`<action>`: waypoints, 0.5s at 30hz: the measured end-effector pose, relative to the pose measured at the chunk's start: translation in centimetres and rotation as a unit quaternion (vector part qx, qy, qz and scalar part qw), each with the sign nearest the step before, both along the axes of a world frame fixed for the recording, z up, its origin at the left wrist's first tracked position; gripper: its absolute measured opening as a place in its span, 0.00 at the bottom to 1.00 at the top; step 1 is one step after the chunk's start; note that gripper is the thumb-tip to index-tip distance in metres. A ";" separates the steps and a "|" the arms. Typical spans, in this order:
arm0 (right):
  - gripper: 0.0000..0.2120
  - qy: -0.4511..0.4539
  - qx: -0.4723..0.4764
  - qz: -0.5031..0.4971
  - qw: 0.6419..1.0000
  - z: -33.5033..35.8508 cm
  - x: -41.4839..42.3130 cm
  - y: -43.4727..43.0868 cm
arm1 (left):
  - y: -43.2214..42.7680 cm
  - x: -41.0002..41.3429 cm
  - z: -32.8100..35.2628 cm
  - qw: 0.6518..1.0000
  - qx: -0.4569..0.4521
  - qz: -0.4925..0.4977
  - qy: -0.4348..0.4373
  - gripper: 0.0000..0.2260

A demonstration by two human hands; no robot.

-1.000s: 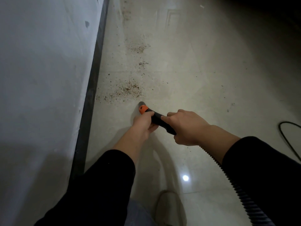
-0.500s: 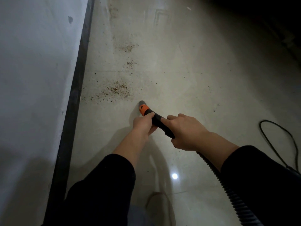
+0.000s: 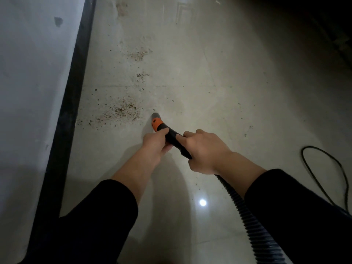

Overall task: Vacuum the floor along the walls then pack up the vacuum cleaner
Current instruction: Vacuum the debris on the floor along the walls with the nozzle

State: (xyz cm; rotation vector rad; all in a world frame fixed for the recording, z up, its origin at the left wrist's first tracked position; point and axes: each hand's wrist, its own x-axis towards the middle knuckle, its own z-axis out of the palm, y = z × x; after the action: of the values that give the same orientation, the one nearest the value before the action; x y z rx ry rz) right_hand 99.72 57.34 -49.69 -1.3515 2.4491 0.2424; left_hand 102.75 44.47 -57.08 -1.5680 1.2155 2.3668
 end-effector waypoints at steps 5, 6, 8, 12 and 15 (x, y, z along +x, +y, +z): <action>0.18 -0.015 -0.013 -0.005 1.000 0.5 -2.5 -0.4 | -0.5 -2.2 0.6 1.000 -0.019 -0.004 -0.010 0.17; 0.18 -0.019 -0.016 -0.006 1.000 0.4 -3.0 -0.3 | -0.5 -2.6 0.7 1.000 -0.024 -0.006 -0.015 0.17; 0.18 -0.025 -0.024 -0.005 0.999 0.3 -3.6 -0.2 | -0.5 -3.3 0.8 0.999 -0.033 -0.008 -0.026 0.18; 0.18 -0.032 -0.040 -0.006 0.999 0.2 -4.6 0.1 | -0.4 -4.3 1.3 0.999 -0.037 -0.014 -0.022 0.18; 0.20 -0.039 -0.040 -0.006 0.998 0.4 -5.2 1.0 | -0.1 -4.7 2.0 0.999 -0.009 -0.032 -0.026 0.16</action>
State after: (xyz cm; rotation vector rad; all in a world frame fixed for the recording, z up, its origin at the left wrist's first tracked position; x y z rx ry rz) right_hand 94.47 58.31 -49.27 -1.3512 2.4248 0.0878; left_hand 98.07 44.35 -55.04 -1.5616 1.2590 2.2684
